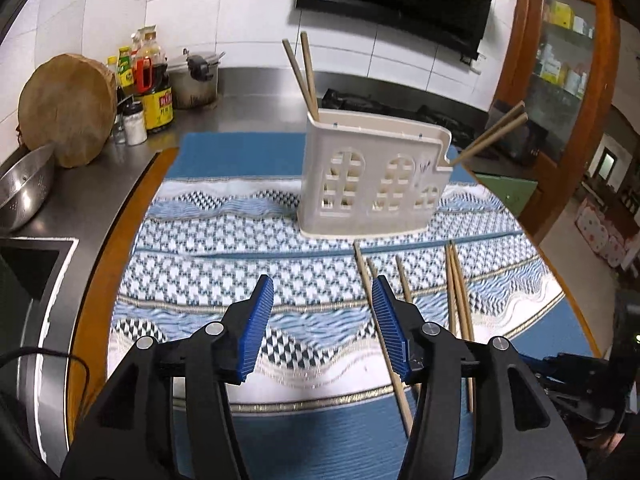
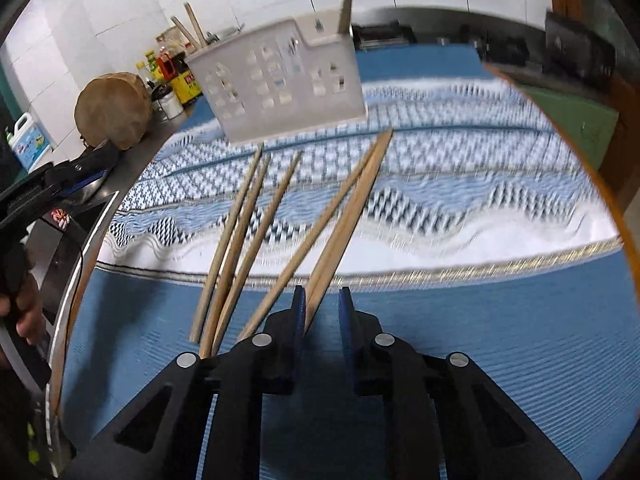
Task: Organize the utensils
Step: 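Move both open grippers back down to the remaining loose chopsticks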
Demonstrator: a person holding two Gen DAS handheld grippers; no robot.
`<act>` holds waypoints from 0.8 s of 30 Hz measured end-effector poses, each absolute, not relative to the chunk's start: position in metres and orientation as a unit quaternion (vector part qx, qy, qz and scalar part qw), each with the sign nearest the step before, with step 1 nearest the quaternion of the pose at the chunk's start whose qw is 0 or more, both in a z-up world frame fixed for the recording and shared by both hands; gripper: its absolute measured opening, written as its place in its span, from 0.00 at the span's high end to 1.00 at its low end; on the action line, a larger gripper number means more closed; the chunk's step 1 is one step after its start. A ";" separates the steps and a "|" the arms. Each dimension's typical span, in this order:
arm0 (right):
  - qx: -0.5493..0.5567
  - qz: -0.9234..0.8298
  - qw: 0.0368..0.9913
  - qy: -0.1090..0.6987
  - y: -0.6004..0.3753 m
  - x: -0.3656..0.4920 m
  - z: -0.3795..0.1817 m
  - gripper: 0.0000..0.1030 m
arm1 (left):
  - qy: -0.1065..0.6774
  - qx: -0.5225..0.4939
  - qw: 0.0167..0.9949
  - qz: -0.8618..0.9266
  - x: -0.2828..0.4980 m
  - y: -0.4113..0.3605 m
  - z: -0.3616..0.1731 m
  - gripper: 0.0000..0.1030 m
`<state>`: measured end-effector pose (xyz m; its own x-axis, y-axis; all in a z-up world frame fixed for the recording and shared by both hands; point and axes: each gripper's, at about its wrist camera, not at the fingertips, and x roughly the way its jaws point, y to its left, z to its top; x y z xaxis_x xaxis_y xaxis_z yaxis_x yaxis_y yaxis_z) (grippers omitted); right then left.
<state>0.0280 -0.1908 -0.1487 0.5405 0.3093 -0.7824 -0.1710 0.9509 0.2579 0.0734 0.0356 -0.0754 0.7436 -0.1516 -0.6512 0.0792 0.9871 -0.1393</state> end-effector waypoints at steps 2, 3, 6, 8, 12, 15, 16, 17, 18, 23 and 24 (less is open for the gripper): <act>0.083 0.135 0.869 0.468 -0.189 0.028 -0.156 0.86 | 0.361 -0.050 0.929 -0.063 0.070 0.035 -0.082 0.49; 0.088 0.135 0.867 0.472 -0.188 0.028 -0.159 0.86 | 0.365 -0.048 0.928 -0.063 0.068 0.034 -0.085 0.49; 0.097 0.134 0.863 0.477 -0.186 0.029 -0.163 0.87 | 0.372 -0.049 0.925 -0.062 0.064 0.034 -0.093 0.49; 0.103 0.136 0.860 0.481 -0.184 0.031 -0.165 0.87 | 0.380 -0.053 0.922 -0.059 0.064 0.036 -0.098 0.49; 0.110 0.133 0.856 0.487 -0.179 0.033 -0.169 0.90 | 0.389 -0.058 0.917 -0.060 0.062 0.036 -0.105 0.49; 0.106 0.128 0.857 0.489 -0.175 0.033 -0.168 0.90 | 0.395 -0.058 0.915 -0.064 0.060 0.035 -0.110 0.49; 0.106 0.126 0.856 0.490 -0.174 0.033 -0.168 0.90 | 0.398 -0.057 0.913 -0.066 0.059 0.033 -0.113 0.49; 0.103 0.124 0.857 0.490 -0.172 0.033 -0.167 0.90 | 0.400 -0.057 0.912 -0.068 0.059 0.032 -0.114 0.49; 0.098 0.121 0.858 0.489 -0.171 0.033 -0.167 0.91 | 0.403 -0.056 0.911 -0.069 0.059 0.030 -0.116 0.49; 0.085 0.108 0.859 0.493 -0.168 0.035 -0.167 0.91 | 0.412 -0.057 0.905 -0.086 0.055 0.019 -0.125 0.49; 0.081 0.107 0.859 0.493 -0.165 0.036 -0.166 0.91 | 0.415 -0.056 0.903 -0.091 0.055 0.016 -0.128 0.49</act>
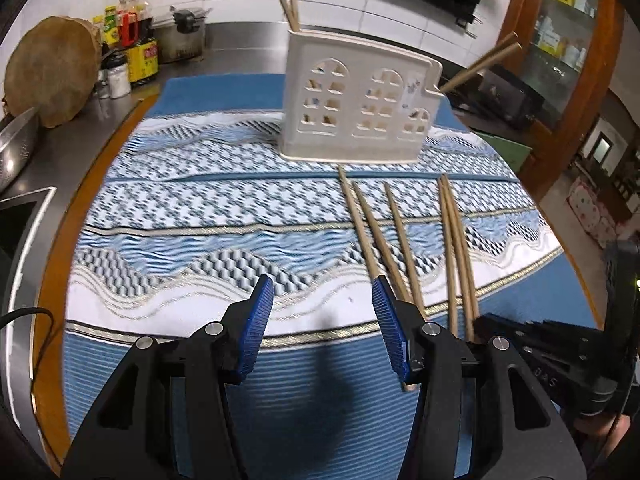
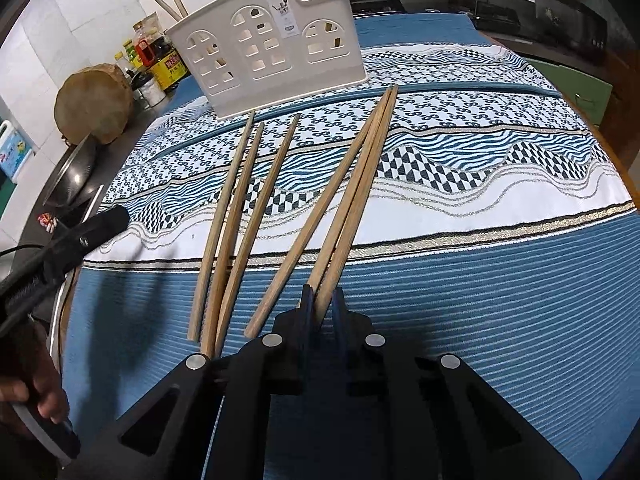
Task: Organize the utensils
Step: 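Move both open grippers back down to the remaining loose chopsticks, then grasp a wooden chopstick with the left gripper while the right gripper grasps another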
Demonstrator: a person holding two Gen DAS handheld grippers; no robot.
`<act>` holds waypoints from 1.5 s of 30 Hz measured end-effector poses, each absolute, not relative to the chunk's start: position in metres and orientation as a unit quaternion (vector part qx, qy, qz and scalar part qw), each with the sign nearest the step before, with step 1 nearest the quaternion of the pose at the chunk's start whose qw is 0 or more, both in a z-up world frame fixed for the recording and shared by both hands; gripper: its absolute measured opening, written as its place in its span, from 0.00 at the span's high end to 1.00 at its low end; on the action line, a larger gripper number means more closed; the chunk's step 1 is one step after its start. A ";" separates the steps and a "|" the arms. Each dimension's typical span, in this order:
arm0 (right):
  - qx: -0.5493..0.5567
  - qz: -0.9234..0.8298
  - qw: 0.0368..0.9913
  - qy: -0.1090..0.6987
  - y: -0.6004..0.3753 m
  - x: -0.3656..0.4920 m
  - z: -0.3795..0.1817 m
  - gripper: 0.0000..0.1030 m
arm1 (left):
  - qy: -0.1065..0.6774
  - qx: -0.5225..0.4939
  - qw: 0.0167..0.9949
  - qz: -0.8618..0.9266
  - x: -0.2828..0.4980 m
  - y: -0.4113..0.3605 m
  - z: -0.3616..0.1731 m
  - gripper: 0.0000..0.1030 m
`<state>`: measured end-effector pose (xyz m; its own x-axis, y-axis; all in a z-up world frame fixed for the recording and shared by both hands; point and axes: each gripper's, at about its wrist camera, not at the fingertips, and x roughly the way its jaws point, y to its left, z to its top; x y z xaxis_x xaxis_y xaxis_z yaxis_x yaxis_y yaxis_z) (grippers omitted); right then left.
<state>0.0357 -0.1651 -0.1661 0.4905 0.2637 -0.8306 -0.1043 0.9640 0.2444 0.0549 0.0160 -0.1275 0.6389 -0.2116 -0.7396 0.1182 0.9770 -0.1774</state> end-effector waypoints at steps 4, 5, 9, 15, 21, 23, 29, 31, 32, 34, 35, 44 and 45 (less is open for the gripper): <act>0.069 0.105 0.860 0.495 -0.163 0.037 -0.166 0.92 | 0.424 -0.055 0.898 -0.104 0.054 0.007 -0.134 0.49; 0.068 0.103 0.859 0.496 -0.165 0.037 -0.166 0.92 | 0.428 -0.055 0.896 -0.108 0.054 0.004 -0.136 0.49; 0.061 0.098 0.861 0.495 -0.167 0.034 -0.164 0.92 | 0.437 -0.059 0.889 -0.124 0.053 -0.003 -0.141 0.49; 0.060 0.096 0.862 0.494 -0.172 0.032 -0.164 0.92 | 0.449 -0.048 0.881 -0.140 0.050 -0.018 -0.149 0.49; 0.070 0.098 0.860 0.496 -0.175 0.031 -0.164 0.92 | 0.461 -0.041 0.877 -0.131 0.055 -0.024 -0.161 0.51; 0.073 0.100 0.859 0.496 -0.175 0.030 -0.163 0.92 | 0.464 -0.034 0.877 -0.125 0.056 -0.026 -0.164 0.52; 0.078 0.106 0.858 0.497 -0.174 0.029 -0.162 0.91 | 0.465 -0.022 0.878 -0.111 0.057 -0.031 -0.171 0.62; 0.079 0.107 0.858 0.497 -0.174 0.029 -0.161 0.91 | 0.464 -0.017 0.879 -0.105 0.058 -0.030 -0.171 0.66; 0.079 0.108 0.858 0.497 -0.173 0.029 -0.160 0.91 | 0.464 -0.011 0.880 -0.103 0.057 -0.031 -0.171 0.69; 0.080 0.110 0.858 0.496 -0.172 0.029 -0.160 0.91 | 0.462 0.008 0.881 -0.095 0.057 -0.035 -0.171 0.71; 0.079 0.110 0.858 0.496 -0.171 0.029 -0.160 0.91 | 0.462 0.016 0.882 -0.091 0.057 -0.037 -0.171 0.71; 0.084 0.112 0.855 0.499 -0.168 0.030 -0.163 0.90 | 0.454 0.032 0.888 -0.069 0.063 -0.036 -0.170 0.82; 0.078 0.113 0.854 0.502 -0.165 0.030 -0.165 0.90 | 0.455 0.031 0.888 -0.068 0.064 -0.035 -0.170 0.82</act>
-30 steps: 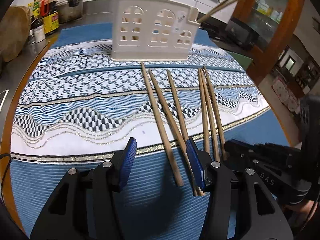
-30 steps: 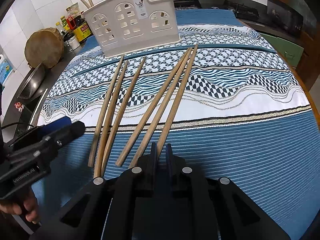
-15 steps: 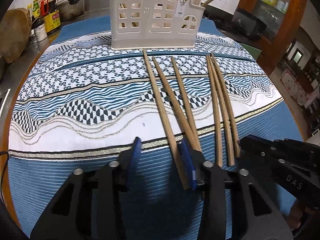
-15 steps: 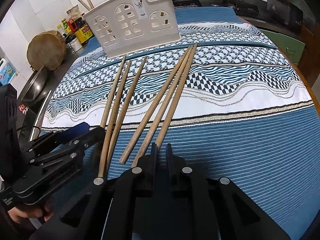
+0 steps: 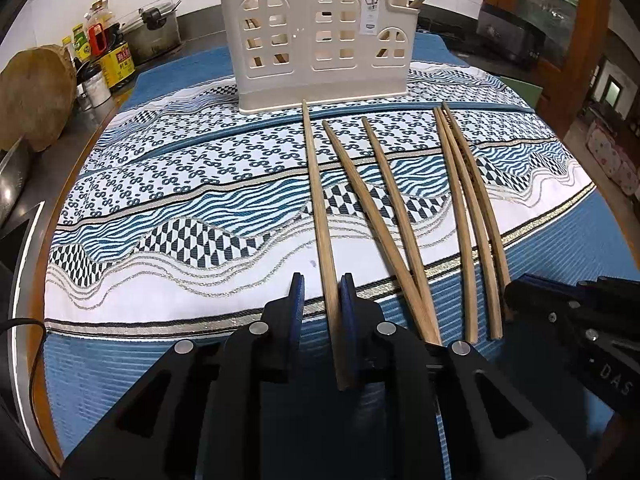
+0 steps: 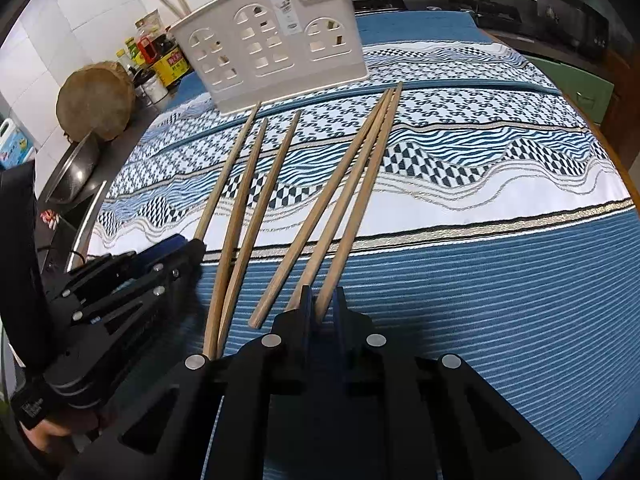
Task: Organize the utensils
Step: 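Grasp a wooden chopstick with the left gripper while the right gripper grasps another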
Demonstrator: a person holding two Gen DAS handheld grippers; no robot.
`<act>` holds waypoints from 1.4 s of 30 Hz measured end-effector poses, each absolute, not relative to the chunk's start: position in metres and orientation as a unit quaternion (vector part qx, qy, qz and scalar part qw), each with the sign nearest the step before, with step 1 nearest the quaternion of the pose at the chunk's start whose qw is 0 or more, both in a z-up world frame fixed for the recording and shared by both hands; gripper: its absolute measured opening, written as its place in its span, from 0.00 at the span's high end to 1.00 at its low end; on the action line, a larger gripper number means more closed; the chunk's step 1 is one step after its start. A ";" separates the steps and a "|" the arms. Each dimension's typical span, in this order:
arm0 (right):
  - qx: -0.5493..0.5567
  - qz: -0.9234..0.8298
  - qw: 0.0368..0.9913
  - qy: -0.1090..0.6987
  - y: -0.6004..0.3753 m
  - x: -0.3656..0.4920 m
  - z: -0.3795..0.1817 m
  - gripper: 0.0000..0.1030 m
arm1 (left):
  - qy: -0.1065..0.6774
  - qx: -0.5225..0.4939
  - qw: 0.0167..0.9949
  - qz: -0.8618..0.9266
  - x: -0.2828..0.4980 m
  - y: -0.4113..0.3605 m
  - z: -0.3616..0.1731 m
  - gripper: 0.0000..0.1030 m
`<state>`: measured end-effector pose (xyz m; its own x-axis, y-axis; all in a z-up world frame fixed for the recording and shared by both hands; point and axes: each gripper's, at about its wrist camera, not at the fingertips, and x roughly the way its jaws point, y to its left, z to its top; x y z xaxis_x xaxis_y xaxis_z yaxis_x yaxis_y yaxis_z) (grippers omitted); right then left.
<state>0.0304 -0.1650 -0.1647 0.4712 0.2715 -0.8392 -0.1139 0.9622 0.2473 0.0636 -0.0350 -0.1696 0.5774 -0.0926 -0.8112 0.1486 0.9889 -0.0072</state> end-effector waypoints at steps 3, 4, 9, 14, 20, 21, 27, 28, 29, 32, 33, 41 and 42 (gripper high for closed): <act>0.069 0.110 0.855 0.502 -0.160 0.031 -0.166 0.89 | 0.454 0.032 0.888 -0.071 0.063 -0.033 -0.170 0.83; 0.060 0.109 0.856 0.502 -0.158 0.031 -0.165 0.89 | 0.453 0.032 0.888 -0.073 0.063 -0.032 -0.170 0.82; 0.053 0.085 0.861 0.498 -0.170 0.027 -0.165 0.92 | 0.456 0.020 0.887 -0.069 0.061 -0.022 -0.170 0.82; 0.054 0.083 0.864 0.493 -0.174 0.026 -0.167 0.90 | 0.459 -0.015 0.885 -0.074 0.058 -0.017 -0.170 0.82; 0.056 0.092 0.872 0.478 -0.176 0.027 -0.169 0.91 | 0.454 -0.037 0.887 -0.078 0.057 -0.016 -0.172 0.81; 0.056 0.093 0.872 0.477 -0.175 0.028 -0.169 0.91 | 0.454 -0.041 0.886 -0.080 0.059 -0.015 -0.172 0.81; 0.039 0.089 0.880 0.465 -0.182 0.024 -0.162 0.93 | 0.449 -0.034 0.889 -0.086 0.060 -0.017 -0.172 0.82; 0.037 0.089 0.882 0.462 -0.182 0.023 -0.161 0.93 | 0.450 -0.028 0.889 -0.086 0.061 -0.018 -0.172 0.82; 0.034 0.090 0.884 0.458 -0.183 0.021 -0.158 0.93 | 0.450 -0.022 0.889 -0.084 0.061 -0.019 -0.171 0.82; 0.017 0.089 0.893 0.441 -0.186 0.015 -0.147 0.93 | 0.455 -0.021 0.886 -0.082 0.064 -0.020 -0.170 0.83; 0.010 0.089 0.897 0.434 -0.187 0.013 -0.142 0.93 | 0.457 -0.021 0.885 -0.082 0.065 -0.019 -0.170 0.89; -0.014 0.104 0.924 0.368 -0.193 0.003 -0.088 0.93 | 0.455 -0.028 0.886 -0.088 0.066 -0.011 -0.162 0.94; -0.015 0.108 0.927 0.358 -0.194 0.004 -0.079 0.93 | 0.452 -0.031 0.887 -0.090 0.066 -0.009 -0.160 0.94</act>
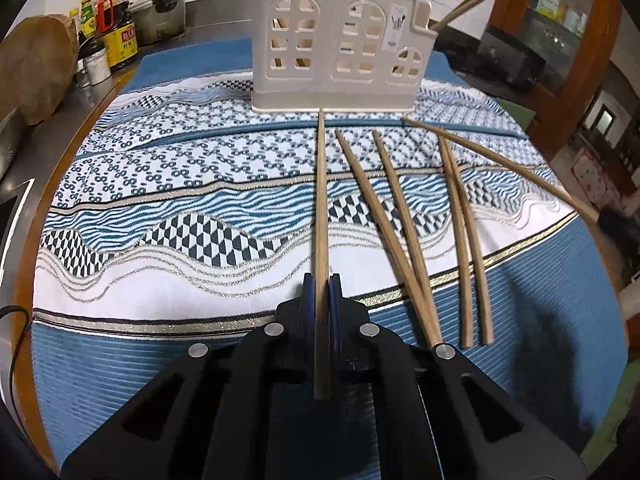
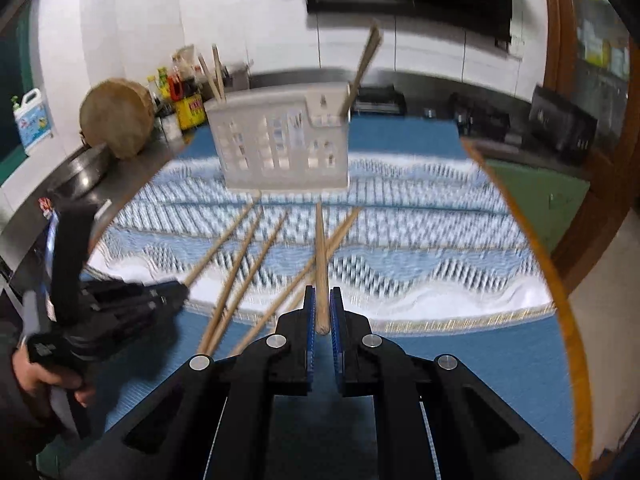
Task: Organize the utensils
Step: 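Grasp a wooden chopstick with the left gripper while the right gripper grasps another, then lift both chopsticks upright and lower them into the white holder, then open both grippers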
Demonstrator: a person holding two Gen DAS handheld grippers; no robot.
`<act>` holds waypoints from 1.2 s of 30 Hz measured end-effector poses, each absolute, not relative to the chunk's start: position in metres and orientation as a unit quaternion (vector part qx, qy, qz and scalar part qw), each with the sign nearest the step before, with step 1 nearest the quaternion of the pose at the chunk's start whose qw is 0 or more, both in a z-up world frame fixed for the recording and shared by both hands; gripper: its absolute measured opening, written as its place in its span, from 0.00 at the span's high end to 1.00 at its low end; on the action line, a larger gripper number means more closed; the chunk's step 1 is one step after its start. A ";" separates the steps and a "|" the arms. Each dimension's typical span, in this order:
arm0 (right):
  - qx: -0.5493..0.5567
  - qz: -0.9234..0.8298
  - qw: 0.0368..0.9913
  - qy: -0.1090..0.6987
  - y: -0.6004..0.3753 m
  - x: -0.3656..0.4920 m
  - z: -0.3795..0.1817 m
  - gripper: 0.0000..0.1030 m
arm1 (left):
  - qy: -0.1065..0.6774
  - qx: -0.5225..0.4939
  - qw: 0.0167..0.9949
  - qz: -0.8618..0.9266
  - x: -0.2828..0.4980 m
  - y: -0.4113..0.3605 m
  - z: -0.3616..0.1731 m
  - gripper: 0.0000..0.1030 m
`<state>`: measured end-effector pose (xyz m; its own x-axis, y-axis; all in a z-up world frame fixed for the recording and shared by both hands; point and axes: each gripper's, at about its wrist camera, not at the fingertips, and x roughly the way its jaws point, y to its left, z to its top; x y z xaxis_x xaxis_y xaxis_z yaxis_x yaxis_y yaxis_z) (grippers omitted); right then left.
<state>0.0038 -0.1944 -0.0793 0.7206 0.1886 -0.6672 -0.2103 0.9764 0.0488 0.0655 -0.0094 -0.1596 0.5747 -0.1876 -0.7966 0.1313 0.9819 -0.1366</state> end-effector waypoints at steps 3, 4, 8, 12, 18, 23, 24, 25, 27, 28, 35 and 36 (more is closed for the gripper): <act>-0.019 0.118 0.936 0.332 -0.197 0.008 -0.055 0.93 | 0.438 -0.040 0.893 -0.096 0.062 -0.006 -0.148 0.94; -0.019 0.121 0.937 0.326 -0.196 0.009 -0.050 0.93 | 0.430 -0.044 0.896 -0.099 0.062 -0.005 -0.142 0.94; -0.023 0.137 0.944 0.300 -0.195 0.018 -0.027 0.94 | 0.402 -0.060 0.908 -0.105 0.060 0.003 -0.119 0.94; -0.017 0.153 0.946 0.285 -0.194 0.029 -0.009 0.94 | 0.379 -0.065 0.916 -0.112 0.061 0.007 -0.100 0.94; -0.015 0.172 0.948 0.266 -0.190 0.040 0.013 0.94 | 0.362 -0.077 0.919 -0.133 0.070 0.014 -0.074 0.94; -0.015 0.186 0.945 0.267 -0.189 0.050 0.022 0.94 | 0.349 -0.060 0.926 -0.132 0.076 0.015 -0.061 0.94; -0.016 0.189 0.945 0.267 -0.189 0.053 0.024 0.94 | 0.348 -0.059 0.926 -0.134 0.077 0.016 -0.059 0.94; -0.017 0.192 0.944 0.267 -0.188 0.055 0.027 0.94 | 0.346 -0.059 0.927 -0.136 0.080 0.016 -0.055 0.94; -0.020 0.196 0.944 0.263 -0.188 0.059 0.033 0.94 | 0.338 -0.053 0.929 -0.139 0.084 0.016 -0.046 0.94; -0.021 0.201 0.944 0.261 -0.189 0.062 0.039 0.94 | 0.333 -0.050 0.931 -0.142 0.087 0.016 -0.039 0.94; -0.022 0.218 0.951 0.220 -0.193 0.088 0.090 0.94 | 0.294 -0.035 0.942 -0.158 0.106 0.020 0.011 0.94; -0.025 0.217 0.953 0.211 -0.192 0.092 0.099 0.94 | 0.289 -0.036 0.943 -0.161 0.109 0.021 0.019 0.94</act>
<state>0.0917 -0.1924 0.0992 0.8167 0.4031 -0.4128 -0.4241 0.9045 0.0442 0.1093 0.0205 0.0194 0.7812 -0.3250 -0.5330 0.2835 0.9454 -0.1609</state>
